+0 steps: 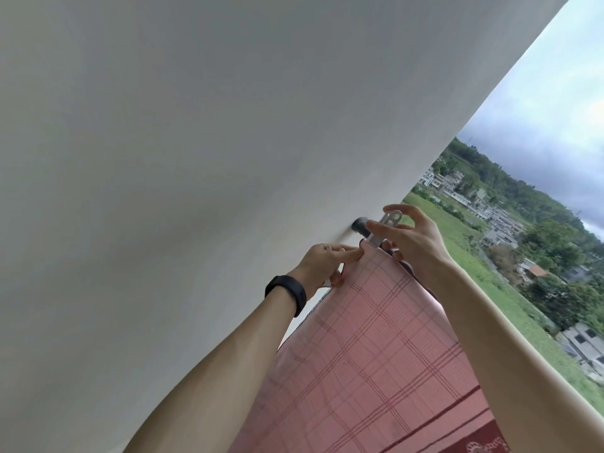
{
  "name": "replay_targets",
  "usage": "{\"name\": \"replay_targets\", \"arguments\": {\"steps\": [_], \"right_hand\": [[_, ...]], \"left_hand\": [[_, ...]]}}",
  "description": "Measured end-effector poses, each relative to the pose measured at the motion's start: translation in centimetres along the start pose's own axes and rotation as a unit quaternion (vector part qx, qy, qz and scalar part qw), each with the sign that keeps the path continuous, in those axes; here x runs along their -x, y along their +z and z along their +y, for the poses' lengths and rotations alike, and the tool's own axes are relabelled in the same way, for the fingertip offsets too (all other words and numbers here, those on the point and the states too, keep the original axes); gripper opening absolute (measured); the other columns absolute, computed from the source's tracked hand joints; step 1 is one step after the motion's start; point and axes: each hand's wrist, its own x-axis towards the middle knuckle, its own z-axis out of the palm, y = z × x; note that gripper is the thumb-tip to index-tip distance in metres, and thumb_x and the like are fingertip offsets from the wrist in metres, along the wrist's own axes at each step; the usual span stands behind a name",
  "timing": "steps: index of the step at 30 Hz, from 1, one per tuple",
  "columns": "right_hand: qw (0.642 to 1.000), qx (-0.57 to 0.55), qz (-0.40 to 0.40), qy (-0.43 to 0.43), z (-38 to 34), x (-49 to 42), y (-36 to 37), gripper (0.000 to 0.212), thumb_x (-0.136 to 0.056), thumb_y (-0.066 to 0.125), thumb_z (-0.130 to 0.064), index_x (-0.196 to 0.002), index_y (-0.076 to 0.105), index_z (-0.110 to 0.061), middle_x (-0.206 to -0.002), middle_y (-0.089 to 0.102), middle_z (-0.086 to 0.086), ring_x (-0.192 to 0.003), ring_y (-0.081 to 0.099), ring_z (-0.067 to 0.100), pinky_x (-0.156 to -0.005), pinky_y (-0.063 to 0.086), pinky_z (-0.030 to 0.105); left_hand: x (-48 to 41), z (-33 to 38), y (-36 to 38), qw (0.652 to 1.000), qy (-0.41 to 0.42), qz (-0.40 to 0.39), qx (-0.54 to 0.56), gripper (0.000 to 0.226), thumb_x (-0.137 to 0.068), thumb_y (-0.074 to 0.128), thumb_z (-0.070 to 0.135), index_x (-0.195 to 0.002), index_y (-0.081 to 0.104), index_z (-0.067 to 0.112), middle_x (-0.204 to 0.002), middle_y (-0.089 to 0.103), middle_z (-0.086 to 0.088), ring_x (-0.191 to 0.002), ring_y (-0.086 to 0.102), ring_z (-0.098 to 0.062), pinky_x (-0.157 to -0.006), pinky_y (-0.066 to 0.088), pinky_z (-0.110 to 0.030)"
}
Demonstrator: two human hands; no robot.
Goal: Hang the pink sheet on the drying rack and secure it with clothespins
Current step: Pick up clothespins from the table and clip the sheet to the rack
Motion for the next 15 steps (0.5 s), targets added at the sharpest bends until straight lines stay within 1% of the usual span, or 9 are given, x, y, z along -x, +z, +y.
{"name": "replay_targets", "arguments": {"steps": [2,4,6,7,9,10,12,14,15], "right_hand": [[0.999,-0.022,-0.018,0.016,0.1,-0.3,-0.1,0.047,-0.073,0.088,-0.022,-0.116,0.068,-0.026,-0.087,0.076,0.003,-0.056,0.06,0.009,-0.051,0.048,0.025],[0.997,-0.055,-0.026,0.041,0.3,-0.6,-0.1,0.045,-0.077,0.085,-0.016,-0.118,0.069,-0.022,-0.095,0.073,0.007,-0.056,0.06,0.009,-0.053,0.053,0.019],[0.992,-0.1,-0.038,0.066,0.4,-0.9,-0.2,0.043,-0.081,0.08,-0.012,-0.122,0.067,-0.015,-0.097,0.07,0.009,-0.058,0.063,0.011,-0.054,0.055,0.017],[0.989,-0.117,-0.043,0.076,0.3,-1.0,-0.3,0.041,-0.084,0.078,-0.01,-0.122,0.066,-0.012,-0.097,0.07,0.011,-0.061,0.064,0.013,-0.055,0.056,0.018],[0.987,-0.131,-0.049,0.082,0.3,-0.9,-0.7,0.034,-0.086,0.075,-0.009,-0.119,0.067,-0.008,-0.102,0.07,0.017,-0.068,0.067,0.018,-0.056,0.058,0.021],[0.987,-0.128,-0.052,0.077,0.3,-0.8,-0.9,0.03,-0.086,0.075,-0.008,-0.115,0.069,-0.006,-0.105,0.071,0.019,-0.072,0.069,0.021,-0.058,0.059,0.022],[0.992,-0.1,-0.051,0.051,0.5,-0.7,-1.3,0.029,-0.081,0.079,-0.009,-0.109,0.072,-0.006,-0.107,0.074,0.019,-0.078,0.073,0.022,-0.065,0.061,0.024],[0.997,-0.062,-0.043,0.013,0.6,-0.8,-1.6,0.039,-0.077,0.083,-0.014,-0.114,0.072,-0.007,-0.107,0.075,0.014,-0.089,0.075,0.02,-0.076,0.061,0.028],[0.998,-0.049,-0.04,-0.001,0.5,-0.8,-1.8,0.042,-0.077,0.083,-0.016,-0.117,0.071,-0.009,-0.108,0.076,0.01,-0.095,0.074,0.019,-0.081,0.061,0.029]], "left_hand": [[-0.1,0.1,0.1,1.0,0.005,0.014,0.015,0.028,-0.085,0.074,0.022,-0.108,0.073,0.004,-0.071,0.049,-0.002,-0.041,0.033,-0.012,-0.047,0.035,-0.02],[-0.1,0.1,-0.1,1.0,0.003,0.019,0.012,0.028,-0.085,0.074,0.022,-0.108,0.073,0.006,-0.065,0.052,0.002,-0.041,0.035,-0.013,-0.048,0.039,-0.02],[-0.1,0.0,-0.2,1.0,0.0,0.012,0.011,0.027,-0.084,0.073,0.025,-0.107,0.074,0.009,-0.059,0.054,0.004,-0.042,0.038,-0.014,-0.051,0.04,-0.022],[-0.2,0.0,-0.2,1.0,-0.001,0.008,0.015,0.027,-0.084,0.073,0.026,-0.106,0.074,0.01,-0.06,0.055,0.002,-0.043,0.038,-0.014,-0.052,0.039,-0.023],[-0.2,0.1,-0.1,1.0,0.001,0.006,0.016,0.027,-0.084,0.074,0.027,-0.106,0.074,0.011,-0.073,0.055,-0.006,-0.043,0.038,-0.015,-0.052,0.039,-0.023],[-0.3,0.1,0.1,1.0,0.002,0.008,0.017,0.027,-0.084,0.075,0.026,-0.106,0.073,0.01,-0.079,0.055,-0.009,-0.043,0.038,-0.015,-0.052,0.039,-0.023],[-0.2,0.3,0.3,1.0,0.007,0.011,0.021,0.03,-0.084,0.076,0.024,-0.109,0.071,0.006,-0.078,0.055,-0.006,-0.044,0.037,-0.014,-0.051,0.039,-0.023],[-0.1,0.4,0.3,1.0,0.016,0.013,0.009,0.033,-0.084,0.076,0.025,-0.11,0.071,0.004,-0.075,0.055,-0.001,-0.044,0.036,-0.013,-0.053,0.041,-0.023],[-0.1,0.4,0.2,1.0,0.019,0.013,-0.003,0.033,-0.084,0.076,0.027,-0.11,0.072,0.006,-0.076,0.055,-0.001,-0.044,0.036,-0.012,-0.055,0.042,-0.025]]}}
